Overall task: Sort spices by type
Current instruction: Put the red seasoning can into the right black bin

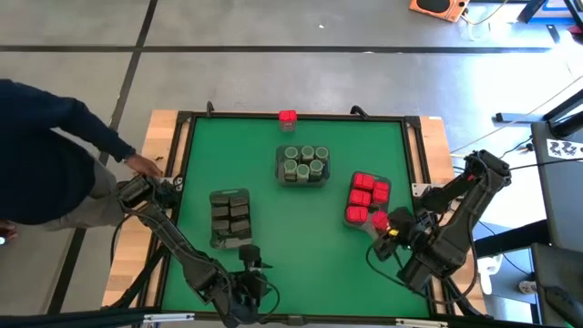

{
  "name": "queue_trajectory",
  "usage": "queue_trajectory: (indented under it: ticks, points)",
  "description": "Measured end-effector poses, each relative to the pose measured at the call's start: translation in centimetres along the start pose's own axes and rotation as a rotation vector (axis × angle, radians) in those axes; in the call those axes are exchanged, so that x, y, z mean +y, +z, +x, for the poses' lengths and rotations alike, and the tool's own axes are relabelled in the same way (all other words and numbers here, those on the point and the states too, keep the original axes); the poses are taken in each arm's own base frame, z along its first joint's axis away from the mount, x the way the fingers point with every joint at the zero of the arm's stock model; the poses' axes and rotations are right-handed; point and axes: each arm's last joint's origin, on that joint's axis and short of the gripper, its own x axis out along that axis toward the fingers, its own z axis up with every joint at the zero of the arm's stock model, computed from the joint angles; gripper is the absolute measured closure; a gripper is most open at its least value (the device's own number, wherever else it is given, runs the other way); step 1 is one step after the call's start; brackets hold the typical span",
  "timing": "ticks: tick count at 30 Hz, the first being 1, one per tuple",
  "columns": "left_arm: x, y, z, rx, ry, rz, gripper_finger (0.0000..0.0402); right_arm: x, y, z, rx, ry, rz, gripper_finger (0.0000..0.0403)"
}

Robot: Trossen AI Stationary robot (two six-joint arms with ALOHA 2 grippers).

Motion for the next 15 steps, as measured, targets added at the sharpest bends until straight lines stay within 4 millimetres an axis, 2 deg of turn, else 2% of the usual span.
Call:
queue_trajectory:
  ticks: [6,11,15]
  points:
    - [-0.1,0.2,0.0,-0.015,-0.005,0.012,0.0112,0.0,0.7,2.2,-0.056,-0.073,0.106,0.0174]
    - [-0.1,0.2,0.0,-0.015,-0.005,0.013,0.0112,-0.9,0.0,4.2,-0.082,-0.154,0.165,0.0179]
    - [-0.1,0.2,0.0,-0.015,-0.005,0.024,0.0112,-1.3,-0.5,4.9,-0.088,-0.187,0.227,0.0173]
